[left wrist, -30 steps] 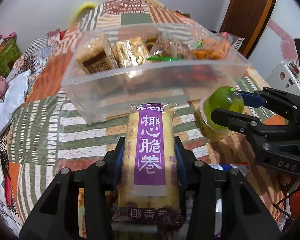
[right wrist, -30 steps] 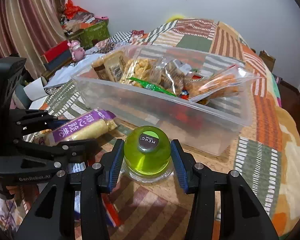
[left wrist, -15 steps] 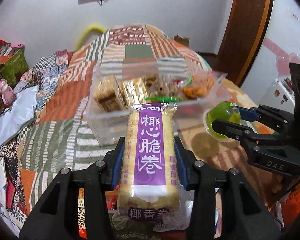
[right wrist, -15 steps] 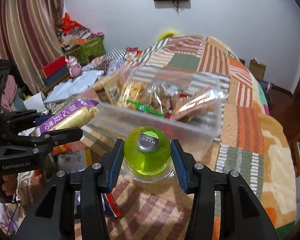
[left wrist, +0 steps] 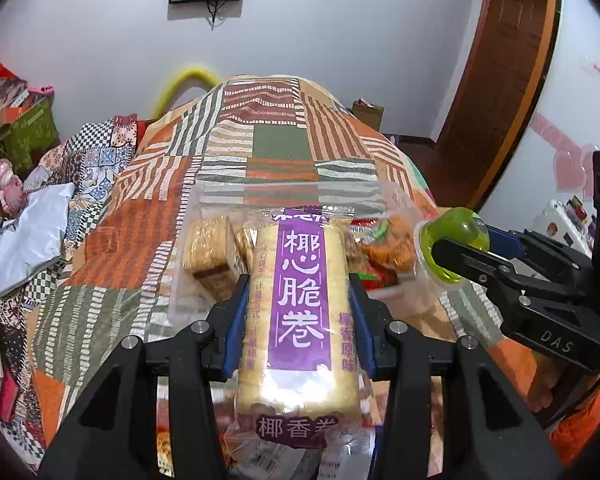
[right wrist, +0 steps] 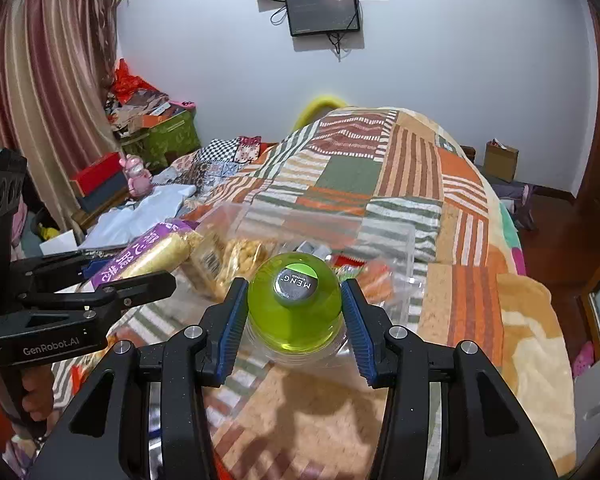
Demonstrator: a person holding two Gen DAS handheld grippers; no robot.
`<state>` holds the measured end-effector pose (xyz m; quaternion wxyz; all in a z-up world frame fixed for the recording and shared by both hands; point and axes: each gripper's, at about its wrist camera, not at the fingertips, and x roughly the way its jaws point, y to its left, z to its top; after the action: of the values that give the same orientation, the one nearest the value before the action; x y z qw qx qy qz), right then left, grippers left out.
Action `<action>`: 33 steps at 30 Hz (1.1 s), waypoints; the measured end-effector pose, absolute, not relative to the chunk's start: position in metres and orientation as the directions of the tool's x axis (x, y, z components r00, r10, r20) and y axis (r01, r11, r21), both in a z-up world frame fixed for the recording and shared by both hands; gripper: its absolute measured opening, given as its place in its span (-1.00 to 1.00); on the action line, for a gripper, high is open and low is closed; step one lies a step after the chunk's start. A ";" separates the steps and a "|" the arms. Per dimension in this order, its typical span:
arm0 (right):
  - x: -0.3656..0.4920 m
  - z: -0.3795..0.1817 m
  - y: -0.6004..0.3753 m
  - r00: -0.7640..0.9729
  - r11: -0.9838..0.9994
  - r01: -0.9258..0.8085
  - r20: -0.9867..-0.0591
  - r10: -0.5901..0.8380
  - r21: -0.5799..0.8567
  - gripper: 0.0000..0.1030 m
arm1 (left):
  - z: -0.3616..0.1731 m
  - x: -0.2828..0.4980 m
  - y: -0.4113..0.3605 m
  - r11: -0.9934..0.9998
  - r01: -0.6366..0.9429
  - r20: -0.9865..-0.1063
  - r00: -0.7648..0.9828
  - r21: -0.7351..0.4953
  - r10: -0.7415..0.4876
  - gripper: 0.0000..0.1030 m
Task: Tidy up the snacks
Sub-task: 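Place coconut roll pack in box with left tool while right tool places jelly cup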
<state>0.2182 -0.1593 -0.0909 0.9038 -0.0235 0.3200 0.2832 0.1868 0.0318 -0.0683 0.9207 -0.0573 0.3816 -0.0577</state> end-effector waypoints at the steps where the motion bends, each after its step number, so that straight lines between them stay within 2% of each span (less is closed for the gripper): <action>1: 0.219 -0.091 -0.160 0.636 0.839 -0.525 -0.591 0.496 0.140 -0.14 | -0.068 0.190 0.033 0.987 0.059 -0.696 0.702 -0.151 -0.148 -0.13; 10: 0.250 -0.110 -0.150 0.604 0.844 -0.508 -0.626 0.493 0.175 -0.14 | -0.085 0.227 0.031 0.989 0.042 -0.716 0.686 -0.139 -0.130 -0.13; 20: 0.252 -0.130 -0.141 0.576 0.842 -0.520 -0.668 0.471 0.145 -0.14 | -0.110 0.255 0.026 0.991 0.027 -0.750 0.651 -0.131 -0.117 -0.13; 33: 0.247 -0.129 -0.135 0.574 0.842 -0.532 -0.690 0.440 0.094 -0.13 | -0.113 0.250 0.027 0.992 0.021 -0.759 0.642 -0.123 -0.108 -0.11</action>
<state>0.2465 -0.1349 -0.1294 0.8851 -0.0619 0.3708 0.2744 0.2503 0.0266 -0.1131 0.9045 -0.0515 0.4219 -0.0355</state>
